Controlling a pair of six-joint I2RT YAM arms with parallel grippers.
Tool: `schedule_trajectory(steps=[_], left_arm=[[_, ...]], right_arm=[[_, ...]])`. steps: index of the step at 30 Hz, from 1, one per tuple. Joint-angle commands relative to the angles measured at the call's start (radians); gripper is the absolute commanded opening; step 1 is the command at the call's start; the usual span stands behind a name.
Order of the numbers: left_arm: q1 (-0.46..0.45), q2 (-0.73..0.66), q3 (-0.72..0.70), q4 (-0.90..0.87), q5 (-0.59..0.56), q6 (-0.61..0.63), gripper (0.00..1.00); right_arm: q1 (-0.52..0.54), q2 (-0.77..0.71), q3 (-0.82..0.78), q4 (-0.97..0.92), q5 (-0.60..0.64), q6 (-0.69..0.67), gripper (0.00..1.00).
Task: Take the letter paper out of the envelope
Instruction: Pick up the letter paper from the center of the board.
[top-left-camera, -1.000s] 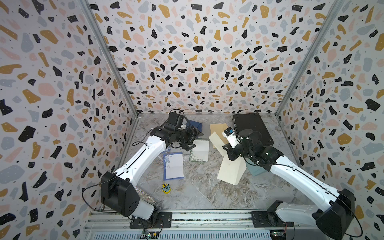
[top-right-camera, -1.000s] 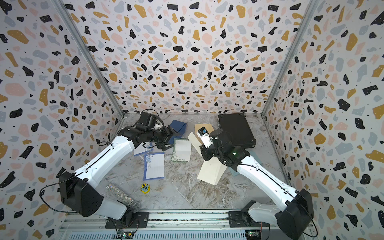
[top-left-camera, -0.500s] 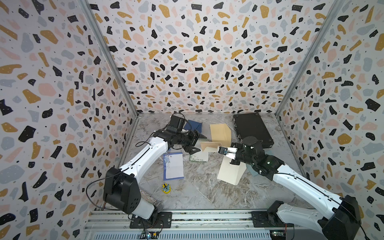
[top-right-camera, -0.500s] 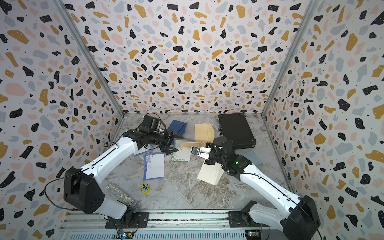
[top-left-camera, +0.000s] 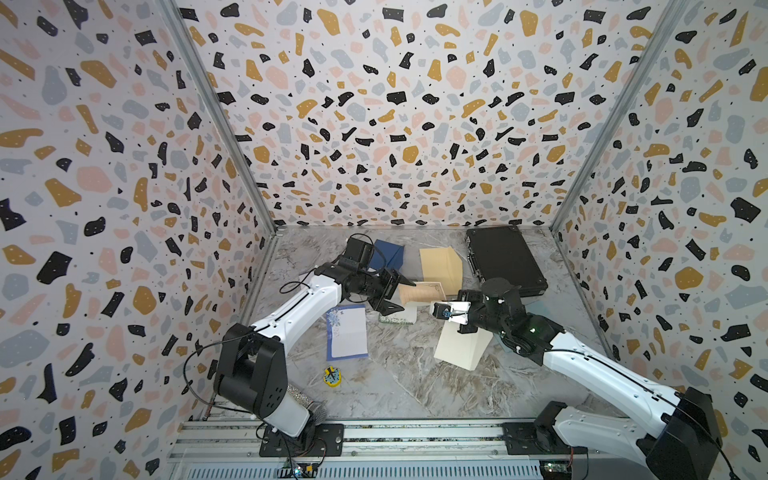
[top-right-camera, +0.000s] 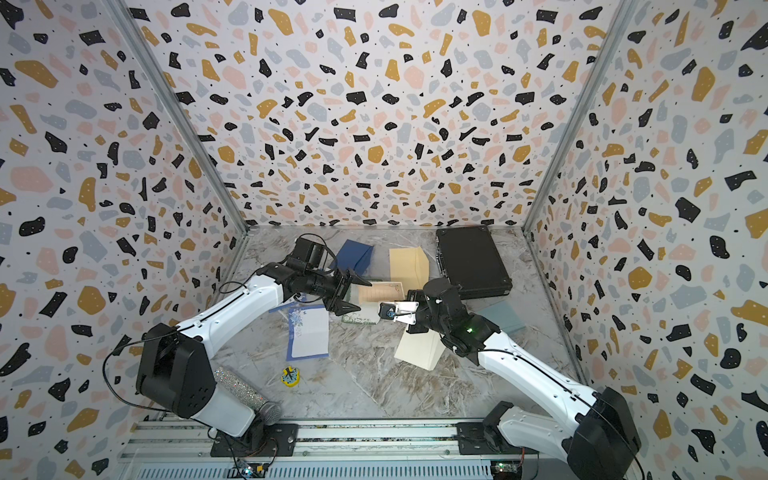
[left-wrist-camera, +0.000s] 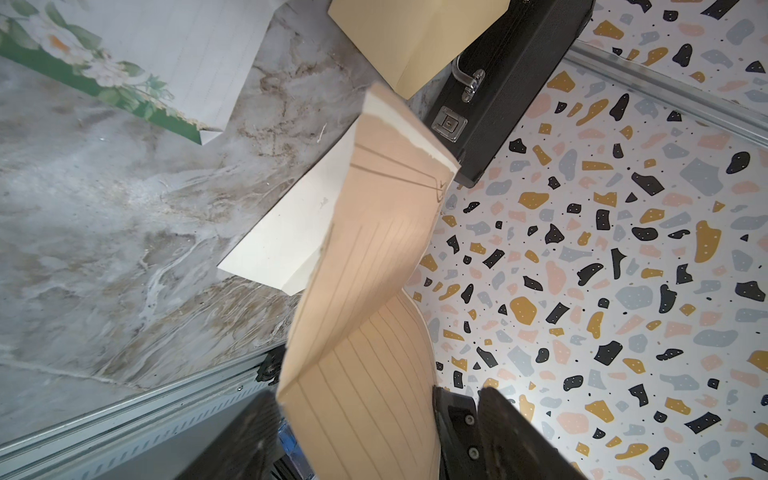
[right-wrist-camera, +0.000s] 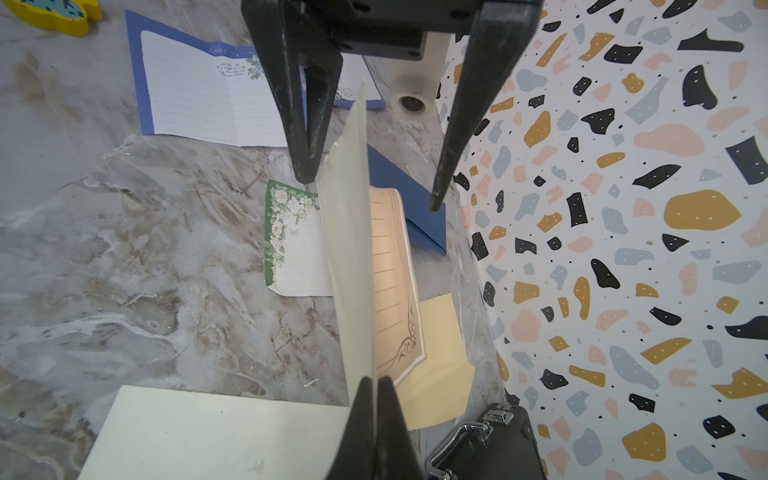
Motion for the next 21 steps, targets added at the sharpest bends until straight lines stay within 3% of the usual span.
schedule_trajectory(steps=[1, 9, 14, 21], left_arm=[[-0.009, 0.003, -0.037, 0.071, 0.029, -0.049, 0.72], [-0.024, -0.001, -0.111, 0.163, 0.021, -0.113, 0.52], [-0.022, -0.024, -0.152, 0.286, 0.001, -0.202, 0.30], [-0.018, -0.047, -0.176, 0.339, -0.005, -0.226, 0.09]], right_arm=[[0.010, -0.025, 0.003, 0.040, 0.028, 0.007, 0.00], [0.020, -0.024, 0.011, 0.095, 0.023, 0.050, 0.00], [0.033, -0.032, 0.002, 0.083, 0.019, 0.058, 0.00], [0.040, -0.053, -0.023, 0.071, 0.017, 0.072, 0.00]])
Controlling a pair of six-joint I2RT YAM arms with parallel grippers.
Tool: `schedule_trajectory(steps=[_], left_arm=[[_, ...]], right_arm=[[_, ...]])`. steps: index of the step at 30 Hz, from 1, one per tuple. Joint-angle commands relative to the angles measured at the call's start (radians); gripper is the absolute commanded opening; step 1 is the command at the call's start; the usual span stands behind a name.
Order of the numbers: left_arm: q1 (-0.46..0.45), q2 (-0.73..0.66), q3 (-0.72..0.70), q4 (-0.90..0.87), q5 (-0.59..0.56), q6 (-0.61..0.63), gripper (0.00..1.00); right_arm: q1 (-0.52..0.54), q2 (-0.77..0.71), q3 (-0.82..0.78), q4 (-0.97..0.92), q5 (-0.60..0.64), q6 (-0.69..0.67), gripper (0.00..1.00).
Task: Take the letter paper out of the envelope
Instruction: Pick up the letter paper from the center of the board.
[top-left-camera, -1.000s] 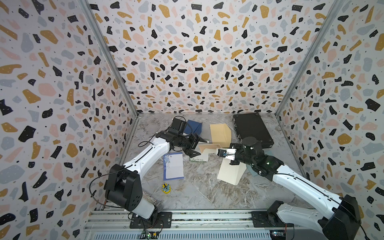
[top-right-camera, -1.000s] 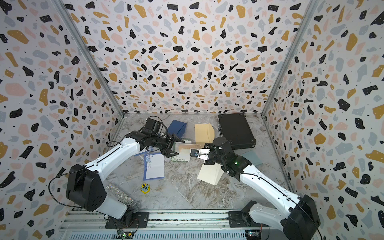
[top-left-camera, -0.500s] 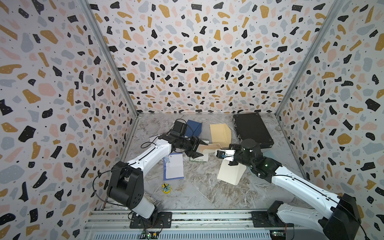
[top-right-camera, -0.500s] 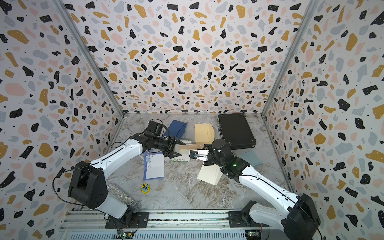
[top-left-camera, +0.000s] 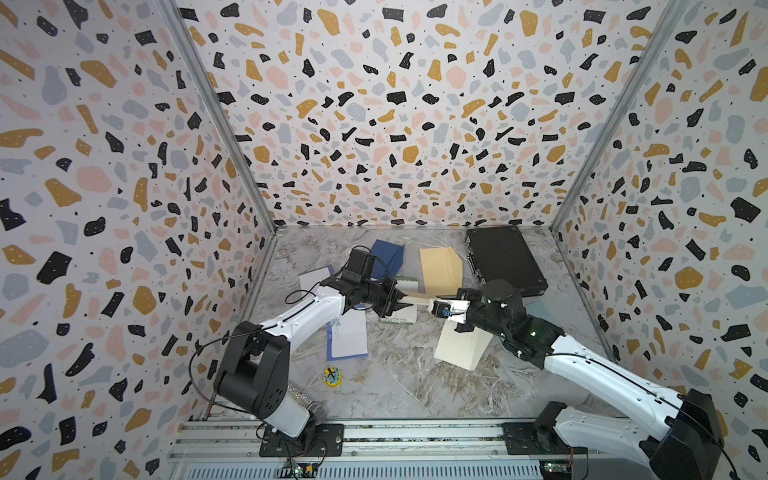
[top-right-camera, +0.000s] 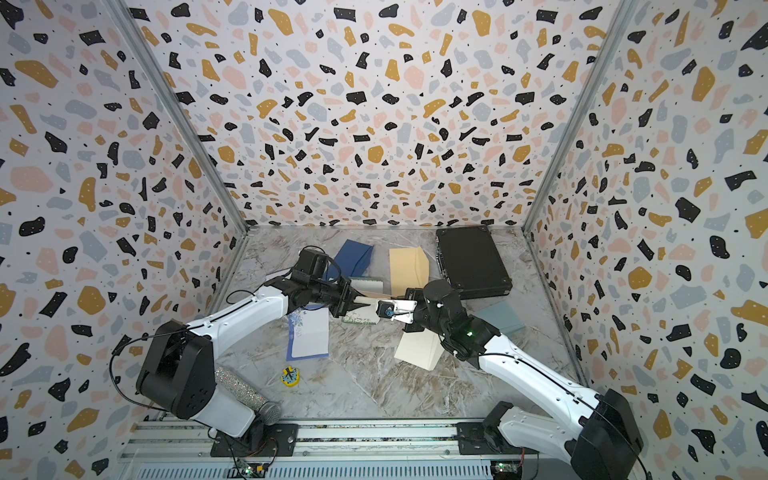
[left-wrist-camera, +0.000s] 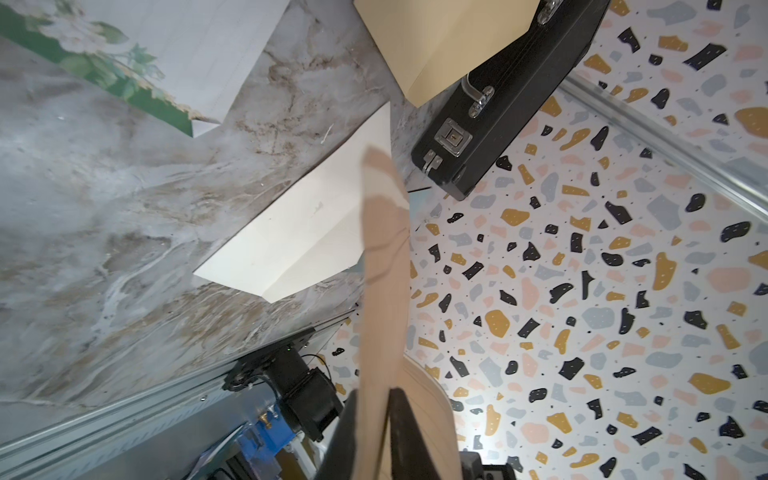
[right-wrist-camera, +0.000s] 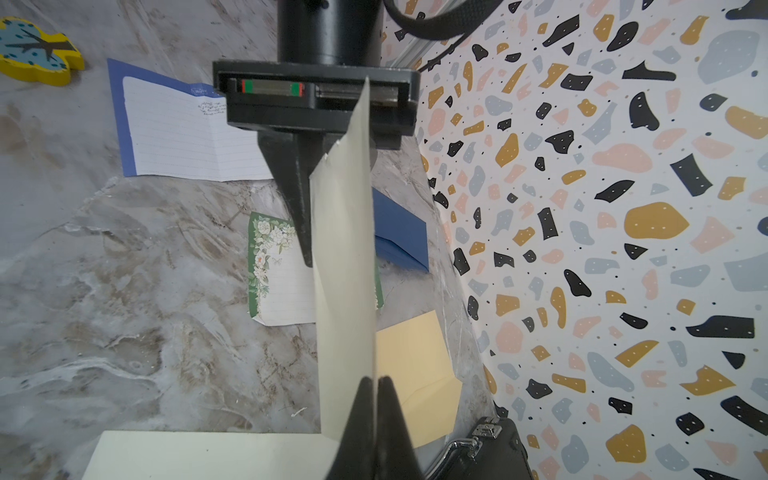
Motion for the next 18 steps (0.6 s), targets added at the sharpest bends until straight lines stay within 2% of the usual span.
schedule_trajectory(steps=[1, 3, 10, 11, 13, 15, 18], left_arm=[[0.006, -0.040, -0.022, 0.075, -0.004, -0.019, 0.06], [0.012, -0.044, -0.030, 0.075, -0.002, -0.011, 0.00], [0.026, -0.065, -0.037, 0.122, -0.008, -0.011, 0.00], [0.027, -0.062, -0.033, 0.125, -0.006, -0.009, 0.00], [0.030, -0.068, -0.031, 0.141, -0.008, -0.003, 0.00], [0.035, -0.072, -0.028, 0.176, -0.007, 0.011, 0.00], [0.037, -0.079, -0.026, 0.253, -0.007, 0.046, 0.00]], right_arm=[[0.007, -0.033, -0.013, -0.005, -0.004, 0.027, 0.00], [0.007, -0.040, -0.015, -0.007, -0.005, 0.037, 0.00], [0.012, -0.085, -0.027, -0.087, -0.043, 0.104, 0.00], [0.015, -0.096, -0.038, -0.094, -0.052, 0.130, 0.02], [0.023, -0.122, -0.059, -0.108, -0.080, 0.197, 0.14], [0.030, -0.147, -0.075, -0.128, -0.123, 0.276, 0.19], [0.035, -0.186, -0.092, -0.121, -0.166, 0.466, 0.26]])
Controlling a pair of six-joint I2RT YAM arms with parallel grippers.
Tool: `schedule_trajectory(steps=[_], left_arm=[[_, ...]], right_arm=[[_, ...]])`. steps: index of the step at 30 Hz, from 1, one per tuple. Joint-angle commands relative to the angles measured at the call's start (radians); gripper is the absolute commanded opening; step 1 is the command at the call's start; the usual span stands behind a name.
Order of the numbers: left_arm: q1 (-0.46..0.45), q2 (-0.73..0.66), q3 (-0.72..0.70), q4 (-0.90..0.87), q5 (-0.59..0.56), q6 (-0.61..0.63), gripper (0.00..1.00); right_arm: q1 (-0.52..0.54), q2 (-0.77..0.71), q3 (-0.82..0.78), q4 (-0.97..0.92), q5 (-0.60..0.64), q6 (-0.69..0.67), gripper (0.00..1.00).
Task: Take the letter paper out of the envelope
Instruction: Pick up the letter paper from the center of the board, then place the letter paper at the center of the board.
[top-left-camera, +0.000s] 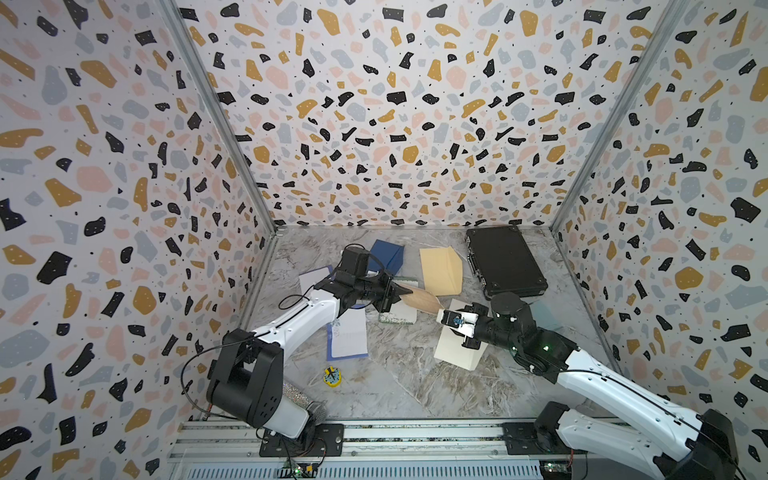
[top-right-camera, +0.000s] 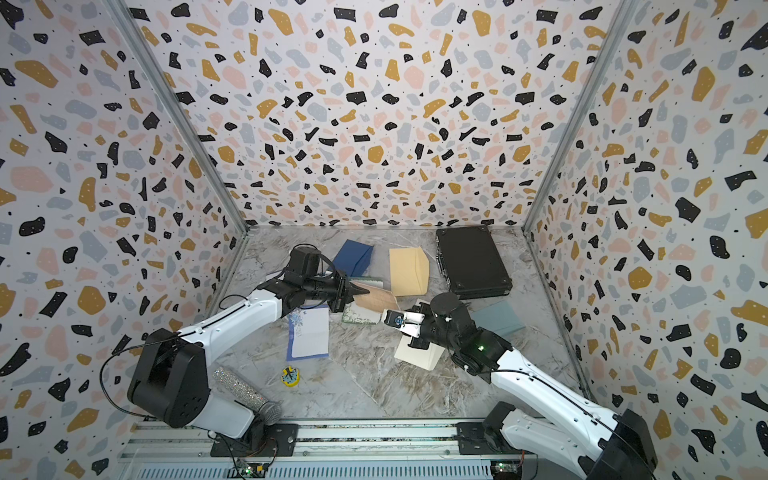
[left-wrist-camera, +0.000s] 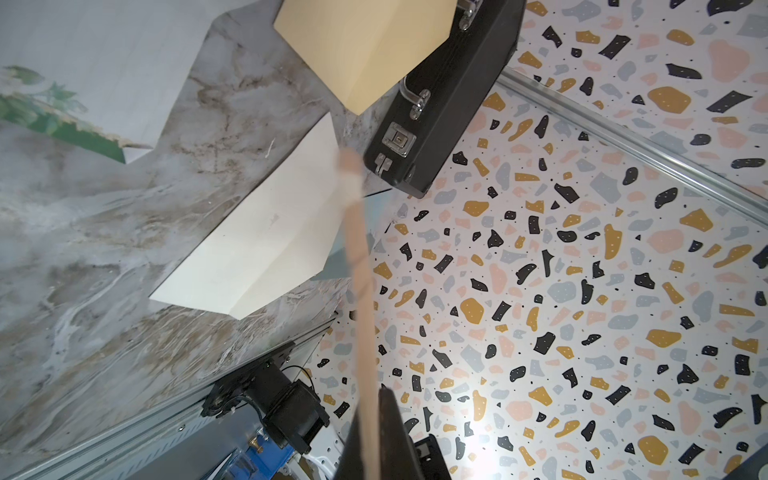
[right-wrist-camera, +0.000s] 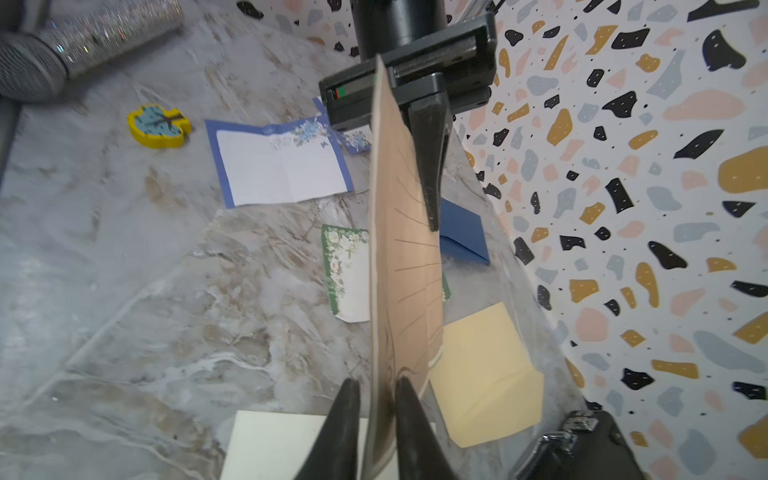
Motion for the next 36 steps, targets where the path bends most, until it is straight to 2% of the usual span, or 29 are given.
schedule_trajectory(steps=[1, 4, 7, 11, 15, 19, 23, 26, 31, 36], left_arm=[[0.006, -0.035, 0.011, 0.120, -0.005, 0.078, 0.00], [0.005, -0.067, 0.001, 0.071, -0.027, 0.233, 0.00], [0.004, -0.137, -0.087, 0.142, -0.057, 0.346, 0.00], [-0.032, -0.198, -0.162, 0.095, -0.100, 0.597, 0.00], [-0.066, -0.199, -0.241, 0.119, -0.100, 0.718, 0.00], [-0.112, -0.204, -0.300, 0.126, -0.155, 0.789, 0.00], [-0.140, -0.184, -0.362, 0.154, -0.194, 0.806, 0.00], [-0.151, -0.173, -0.397, 0.158, -0.233, 0.806, 0.00], [-0.180, -0.165, -0.435, 0.147, -0.281, 0.814, 0.00], [-0.190, -0.142, -0.470, 0.133, -0.350, 0.818, 0.00]], right_arm=[[0.007, -0.055, -0.007, -0.019, -0.070, 0.283, 0.29], [0.007, -0.109, 0.002, -0.026, -0.016, 0.512, 0.42], [0.007, -0.180, 0.011, -0.066, 0.115, 0.722, 0.57], [0.005, -0.226, 0.042, -0.154, 0.173, 0.871, 0.62], [0.003, -0.197, 0.084, -0.227, 0.160, 0.963, 0.64], [-0.009, -0.162, 0.096, -0.222, 0.089, 1.063, 0.64], [-0.034, -0.128, 0.089, -0.196, -0.010, 1.171, 0.63], [-0.062, -0.073, 0.113, -0.262, -0.079, 1.237, 0.59], [-0.068, -0.003, 0.177, -0.416, -0.106, 1.251, 0.57], [-0.069, -0.021, 0.138, -0.400, -0.105, 1.254, 0.57]])
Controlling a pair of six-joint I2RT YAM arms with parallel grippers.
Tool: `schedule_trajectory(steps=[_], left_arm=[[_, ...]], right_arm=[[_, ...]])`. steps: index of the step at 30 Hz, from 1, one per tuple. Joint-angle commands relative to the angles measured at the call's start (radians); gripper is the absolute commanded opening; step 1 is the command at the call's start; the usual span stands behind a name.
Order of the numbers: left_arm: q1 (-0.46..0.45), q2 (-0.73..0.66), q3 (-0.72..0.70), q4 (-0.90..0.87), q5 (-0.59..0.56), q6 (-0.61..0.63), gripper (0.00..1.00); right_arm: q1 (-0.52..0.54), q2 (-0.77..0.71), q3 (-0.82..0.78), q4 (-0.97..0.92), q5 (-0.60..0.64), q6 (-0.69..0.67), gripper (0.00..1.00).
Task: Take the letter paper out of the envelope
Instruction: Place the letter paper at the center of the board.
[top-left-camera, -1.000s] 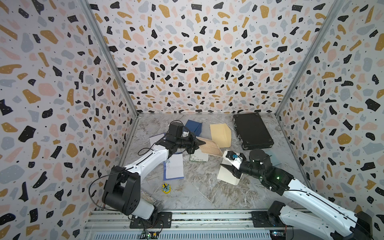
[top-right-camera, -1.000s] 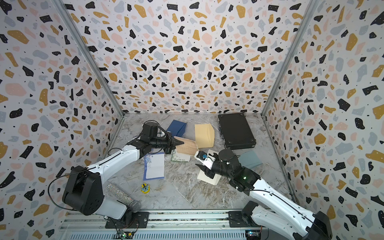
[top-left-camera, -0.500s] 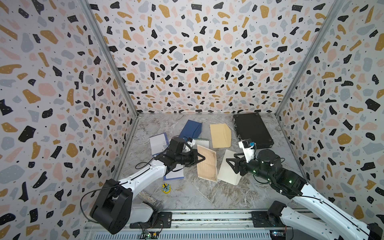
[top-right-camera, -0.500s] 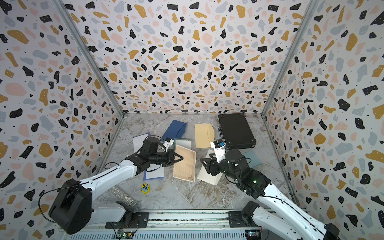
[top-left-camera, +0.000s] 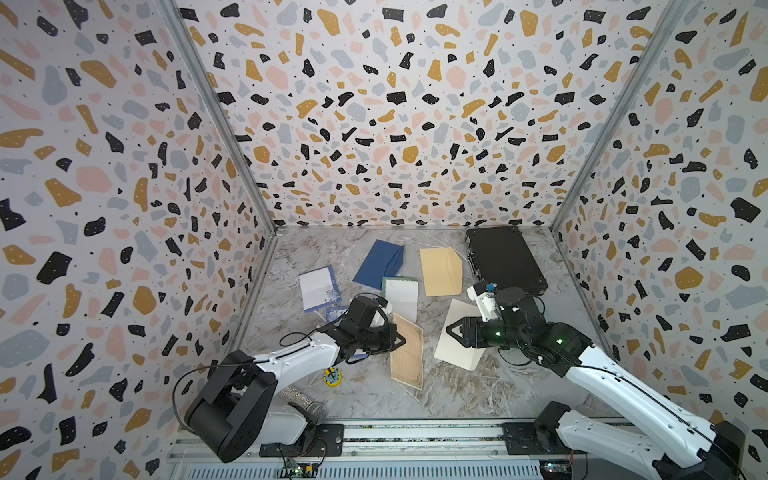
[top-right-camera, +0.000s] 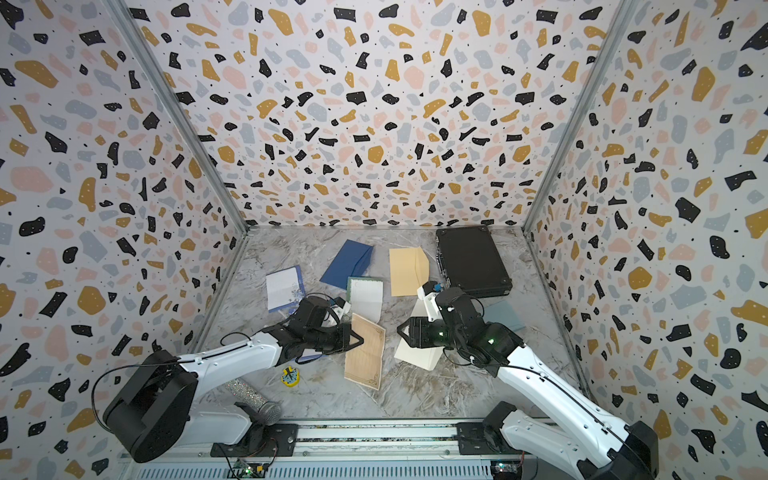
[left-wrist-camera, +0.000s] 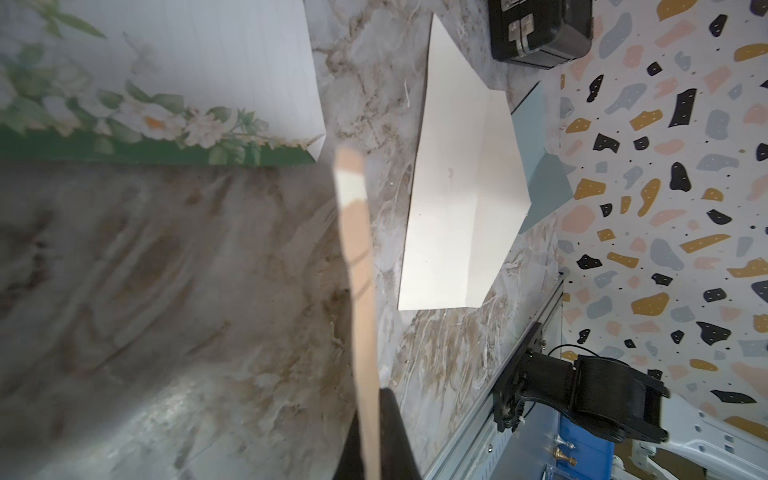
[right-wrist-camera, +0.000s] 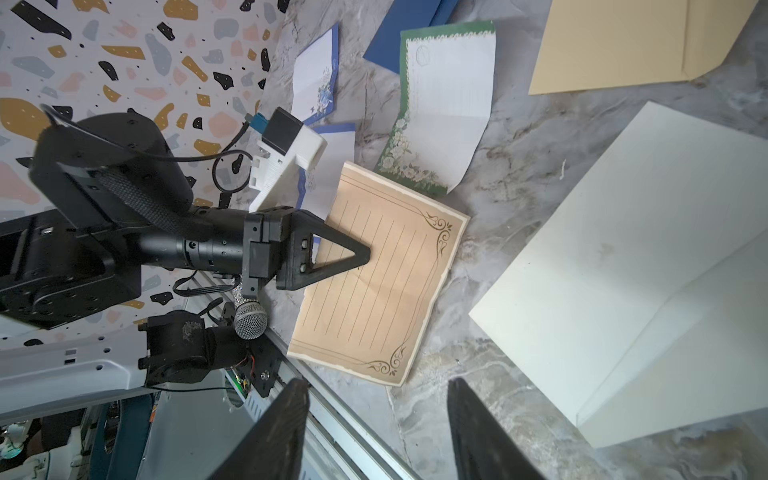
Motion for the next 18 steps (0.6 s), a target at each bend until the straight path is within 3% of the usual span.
schedule_trajectory(steps=[1, 8, 18], left_arm=[[-0.010, 0.031, -0.015, 0.019, -0.068, 0.031, 0.00], [-0.026, 0.127, -0.017, 0.010, -0.097, 0.039, 0.00], [-0.037, 0.099, -0.035, -0.030, -0.166, 0.035, 0.00]], right_arm=[[-0.002, -0.024, 0.001, -0.028, -0.024, 0.024, 0.57], [-0.002, -0.004, -0.021, -0.023, -0.044, 0.032, 0.57], [-0.002, 0.010, -0.026, -0.026, -0.041, 0.016, 0.62]])
